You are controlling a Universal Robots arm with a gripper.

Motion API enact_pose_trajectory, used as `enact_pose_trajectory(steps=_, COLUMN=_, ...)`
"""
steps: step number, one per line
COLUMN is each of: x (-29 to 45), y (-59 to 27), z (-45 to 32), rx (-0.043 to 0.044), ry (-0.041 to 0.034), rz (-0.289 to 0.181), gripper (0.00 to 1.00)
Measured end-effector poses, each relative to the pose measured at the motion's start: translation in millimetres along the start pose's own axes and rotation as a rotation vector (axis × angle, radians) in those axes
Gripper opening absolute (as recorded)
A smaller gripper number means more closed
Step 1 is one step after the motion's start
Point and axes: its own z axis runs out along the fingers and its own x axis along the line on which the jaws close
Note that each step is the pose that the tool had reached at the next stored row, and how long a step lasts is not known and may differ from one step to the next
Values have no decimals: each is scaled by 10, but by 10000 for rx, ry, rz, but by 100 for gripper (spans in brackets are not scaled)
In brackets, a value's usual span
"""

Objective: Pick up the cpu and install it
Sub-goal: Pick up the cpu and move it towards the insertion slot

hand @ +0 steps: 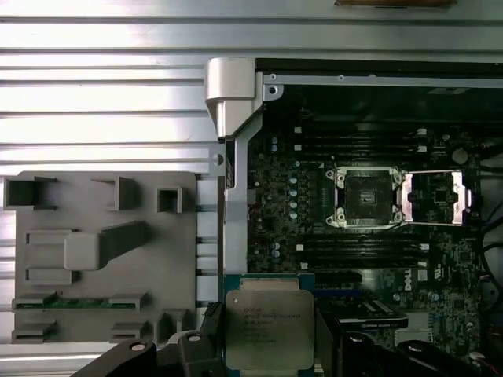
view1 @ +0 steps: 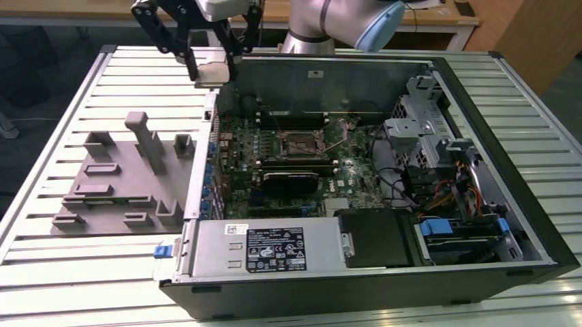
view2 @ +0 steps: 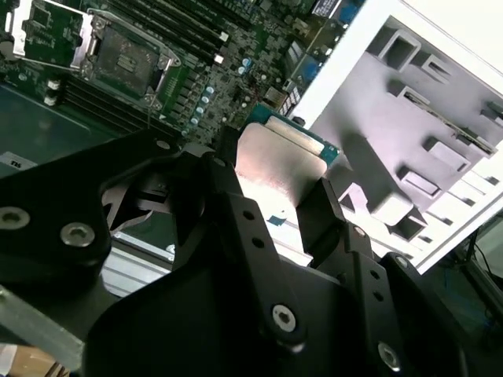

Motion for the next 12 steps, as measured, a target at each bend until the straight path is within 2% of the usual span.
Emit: enact_pose_trajectory(steps=12, x=-342, y=10, z=11, rx=0, ry=6, rz=0, gripper=54)
